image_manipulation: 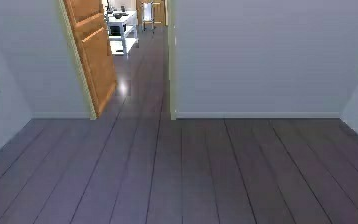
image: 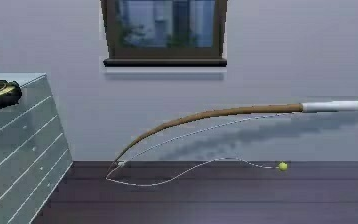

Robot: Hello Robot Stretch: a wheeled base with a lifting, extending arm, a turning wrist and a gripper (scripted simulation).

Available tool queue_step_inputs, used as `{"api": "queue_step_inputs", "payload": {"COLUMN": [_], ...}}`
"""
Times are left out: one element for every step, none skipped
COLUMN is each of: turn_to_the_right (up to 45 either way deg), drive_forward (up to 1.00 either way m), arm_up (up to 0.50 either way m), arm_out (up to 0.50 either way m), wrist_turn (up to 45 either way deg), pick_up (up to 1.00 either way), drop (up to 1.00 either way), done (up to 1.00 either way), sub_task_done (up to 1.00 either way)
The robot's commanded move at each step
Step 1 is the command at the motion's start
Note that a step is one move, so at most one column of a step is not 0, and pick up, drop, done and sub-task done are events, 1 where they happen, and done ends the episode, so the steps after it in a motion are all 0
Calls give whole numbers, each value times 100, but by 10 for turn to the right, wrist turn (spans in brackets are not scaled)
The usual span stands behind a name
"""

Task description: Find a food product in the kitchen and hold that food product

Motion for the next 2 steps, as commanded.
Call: {"api": "queue_step_inputs", "payload": {"turn_to_the_right": [450, 300], "drive_forward": [0, 0], "arm_up": [0, 0], "arm_out": [0, 0], "wrist_turn": [0, 0], "pick_up": [0, 0], "drop": [0, 0], "done": [0, 0], "sub_task_done": [0, 0]}}
